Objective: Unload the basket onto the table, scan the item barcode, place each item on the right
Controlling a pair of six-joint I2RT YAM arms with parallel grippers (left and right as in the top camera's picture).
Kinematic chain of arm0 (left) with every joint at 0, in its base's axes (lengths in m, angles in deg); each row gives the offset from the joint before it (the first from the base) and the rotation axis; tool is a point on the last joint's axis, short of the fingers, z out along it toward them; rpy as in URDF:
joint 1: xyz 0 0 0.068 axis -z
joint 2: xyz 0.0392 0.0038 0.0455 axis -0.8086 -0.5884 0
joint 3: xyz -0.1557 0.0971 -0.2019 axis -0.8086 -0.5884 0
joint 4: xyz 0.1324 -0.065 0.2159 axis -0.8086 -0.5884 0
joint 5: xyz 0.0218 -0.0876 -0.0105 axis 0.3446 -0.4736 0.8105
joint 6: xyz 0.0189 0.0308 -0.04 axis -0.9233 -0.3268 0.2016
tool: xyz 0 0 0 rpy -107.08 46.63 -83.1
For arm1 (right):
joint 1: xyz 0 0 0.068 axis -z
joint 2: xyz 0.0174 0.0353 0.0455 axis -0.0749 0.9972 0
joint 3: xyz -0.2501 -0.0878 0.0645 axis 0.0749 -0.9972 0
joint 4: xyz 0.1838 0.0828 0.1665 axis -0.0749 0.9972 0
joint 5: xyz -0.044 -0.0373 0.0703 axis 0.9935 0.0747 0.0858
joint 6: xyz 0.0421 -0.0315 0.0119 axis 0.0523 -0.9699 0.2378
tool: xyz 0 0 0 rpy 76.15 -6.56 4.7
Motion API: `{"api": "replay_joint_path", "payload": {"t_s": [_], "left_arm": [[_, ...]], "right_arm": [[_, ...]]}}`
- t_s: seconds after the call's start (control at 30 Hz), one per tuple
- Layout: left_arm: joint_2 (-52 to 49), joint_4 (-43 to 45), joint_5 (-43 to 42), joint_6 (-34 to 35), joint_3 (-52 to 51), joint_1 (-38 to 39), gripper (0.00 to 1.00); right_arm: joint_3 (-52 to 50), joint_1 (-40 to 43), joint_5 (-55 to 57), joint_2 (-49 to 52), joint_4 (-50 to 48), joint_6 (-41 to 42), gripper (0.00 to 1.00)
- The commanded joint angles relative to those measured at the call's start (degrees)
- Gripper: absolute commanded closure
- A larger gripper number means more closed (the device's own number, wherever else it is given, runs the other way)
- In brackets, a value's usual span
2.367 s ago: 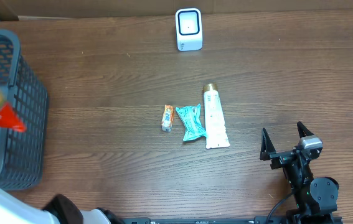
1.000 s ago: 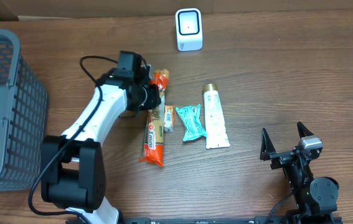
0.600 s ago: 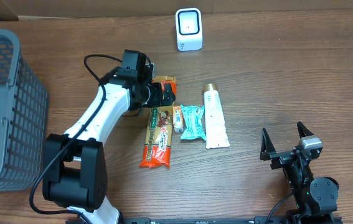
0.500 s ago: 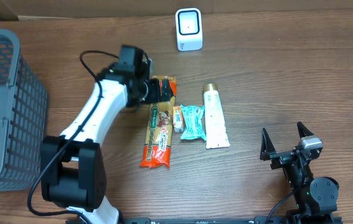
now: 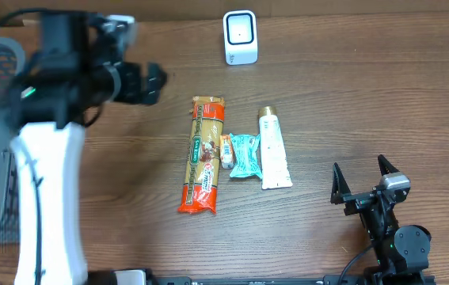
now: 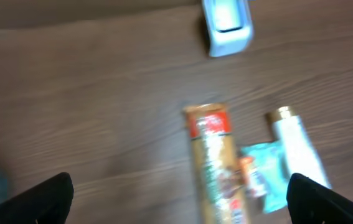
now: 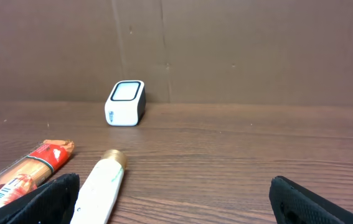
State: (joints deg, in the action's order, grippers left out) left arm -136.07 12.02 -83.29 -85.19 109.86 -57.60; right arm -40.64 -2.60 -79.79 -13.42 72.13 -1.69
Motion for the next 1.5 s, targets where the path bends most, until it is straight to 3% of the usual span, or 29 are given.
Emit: {"api": "replay_joint_path", "payload": {"t_s": [0.0,0.3,0.33,1.47], "left_arm": [[1.9,-2.0,5.4,-8.0,0.6,-5.5,0.00],[1.5,-4.4,7.2,-9.9,0.0,-16.8,0.07],[1.3,-4.6,7.1,-9.7,0.0,-17.0,0.00],[1.2,-4.7,7.2,-9.7,0.0,-17.0,0.00]], "right_arm": [[-0.6,-0.2,0.4,-0.5,-0.2,0.2,0.00],[-0.6,-0.2,0.3,-0.5,-0.2,0.2,0.00],[-0.6,-0.2,0.4,-0.5,-0.2,0.2,0.00],[-0.6,-0.2,0.4,-0.5,-0.2,0.2,0.00]]}}
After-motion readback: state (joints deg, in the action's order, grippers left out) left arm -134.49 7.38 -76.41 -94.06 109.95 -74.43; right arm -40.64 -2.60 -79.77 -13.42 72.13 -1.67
